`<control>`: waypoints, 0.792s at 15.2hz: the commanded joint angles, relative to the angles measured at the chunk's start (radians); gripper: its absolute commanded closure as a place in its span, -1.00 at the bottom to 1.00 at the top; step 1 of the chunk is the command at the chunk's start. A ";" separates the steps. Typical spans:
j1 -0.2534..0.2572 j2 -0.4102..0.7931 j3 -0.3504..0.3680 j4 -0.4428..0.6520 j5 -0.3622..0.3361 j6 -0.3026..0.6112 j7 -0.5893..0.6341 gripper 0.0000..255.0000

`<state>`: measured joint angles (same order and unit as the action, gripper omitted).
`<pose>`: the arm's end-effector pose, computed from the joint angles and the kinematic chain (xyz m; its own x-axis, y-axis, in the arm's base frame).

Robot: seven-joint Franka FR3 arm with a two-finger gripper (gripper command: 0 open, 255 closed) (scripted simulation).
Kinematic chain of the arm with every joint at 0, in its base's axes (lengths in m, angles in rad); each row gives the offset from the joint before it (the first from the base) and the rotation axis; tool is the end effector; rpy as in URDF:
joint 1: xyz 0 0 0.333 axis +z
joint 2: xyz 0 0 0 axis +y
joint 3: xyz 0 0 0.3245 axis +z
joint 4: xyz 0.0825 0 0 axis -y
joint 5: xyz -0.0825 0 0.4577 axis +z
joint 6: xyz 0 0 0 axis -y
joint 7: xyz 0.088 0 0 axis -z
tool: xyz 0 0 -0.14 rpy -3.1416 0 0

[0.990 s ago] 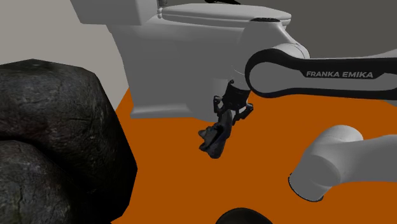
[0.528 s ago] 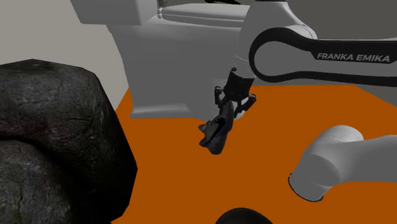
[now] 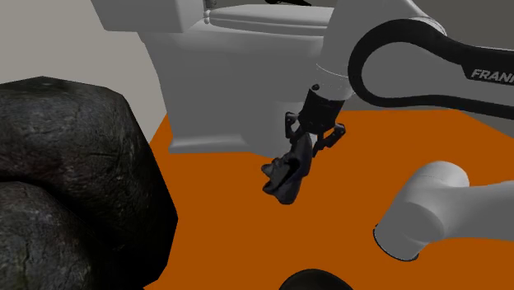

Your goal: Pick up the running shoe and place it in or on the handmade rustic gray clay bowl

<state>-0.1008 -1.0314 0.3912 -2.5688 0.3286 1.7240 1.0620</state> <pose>0.3250 0.1423 0.5172 0.5723 -0.8163 0.0776 -0.8061 -0.5774 -0.1295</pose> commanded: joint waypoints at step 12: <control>0.183 -0.280 0.149 0.054 0.167 -0.292 0.285 1.00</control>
<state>0.0686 -1.2917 0.5351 -2.5245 0.4857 1.4587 1.3243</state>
